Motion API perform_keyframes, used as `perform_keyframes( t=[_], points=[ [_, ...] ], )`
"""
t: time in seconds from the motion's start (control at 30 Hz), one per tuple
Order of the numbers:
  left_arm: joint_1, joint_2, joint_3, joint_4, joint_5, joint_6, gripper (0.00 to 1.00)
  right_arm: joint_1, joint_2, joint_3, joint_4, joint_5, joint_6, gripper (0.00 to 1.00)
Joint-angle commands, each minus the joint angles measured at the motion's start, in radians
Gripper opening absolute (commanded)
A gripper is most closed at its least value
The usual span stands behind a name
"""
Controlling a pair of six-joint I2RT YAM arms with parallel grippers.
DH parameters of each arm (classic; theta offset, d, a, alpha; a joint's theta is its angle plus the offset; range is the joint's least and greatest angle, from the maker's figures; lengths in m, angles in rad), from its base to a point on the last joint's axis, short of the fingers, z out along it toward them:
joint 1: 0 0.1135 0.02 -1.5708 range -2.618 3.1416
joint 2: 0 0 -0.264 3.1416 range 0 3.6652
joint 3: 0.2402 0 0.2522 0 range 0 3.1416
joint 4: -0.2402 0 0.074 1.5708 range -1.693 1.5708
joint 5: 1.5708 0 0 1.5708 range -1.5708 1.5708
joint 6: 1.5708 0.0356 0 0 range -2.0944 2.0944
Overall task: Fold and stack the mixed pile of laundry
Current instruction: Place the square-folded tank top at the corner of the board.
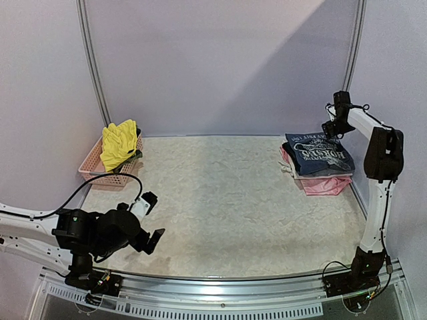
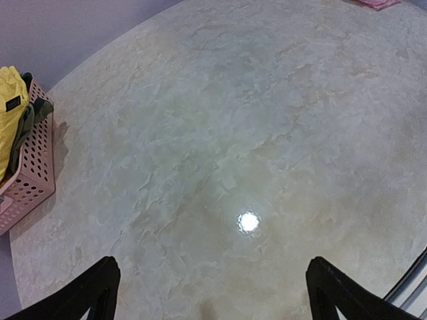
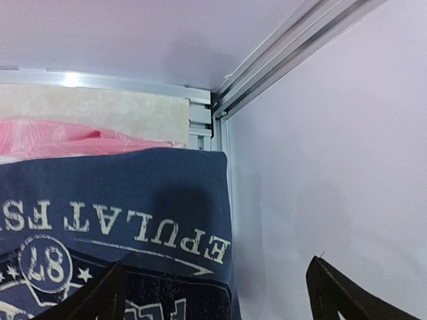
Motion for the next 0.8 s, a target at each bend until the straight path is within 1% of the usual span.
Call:
perform_keyframes(
  t=[0.0,0.2,0.33,0.47,0.57,0.63,0.67,0.77],
  points=[
    [0.006,0.007,-0.01,0.013,0.004,0.0,1.0,-0.003,-0.117,0.01,0.023,-0.062,0.126,0.96],
    [0.006,0.007,-0.01,0.013,0.004,-0.002,1.0,0.003,-0.221,-0.008,0.0,-0.273,0.274,0.99],
    [0.006,0.007,-0.01,0.012,0.001,-0.003,0.99,0.021,-0.262,-0.01,-0.008,-0.313,0.354,0.99],
    [0.006,0.003,-0.01,0.012,-0.002,-0.003,1.0,0.045,-0.308,-0.042,0.006,-0.422,0.423,0.99],
    [0.006,0.005,-0.01,0.013,-0.007,0.0,1.0,0.066,-0.361,-0.118,0.054,-0.471,0.48,0.99],
    [0.006,0.008,-0.009,0.012,-0.011,-0.003,1.0,0.105,-0.401,-0.183,0.093,-0.478,0.533,0.99],
    [0.007,0.01,-0.003,0.01,-0.015,-0.006,1.0,0.112,-0.434,-0.228,0.124,-0.488,0.569,0.99],
    [0.008,0.018,0.019,-0.005,-0.022,-0.021,1.0,0.165,-0.528,-0.367,0.215,-0.498,0.605,0.99]
  ],
)
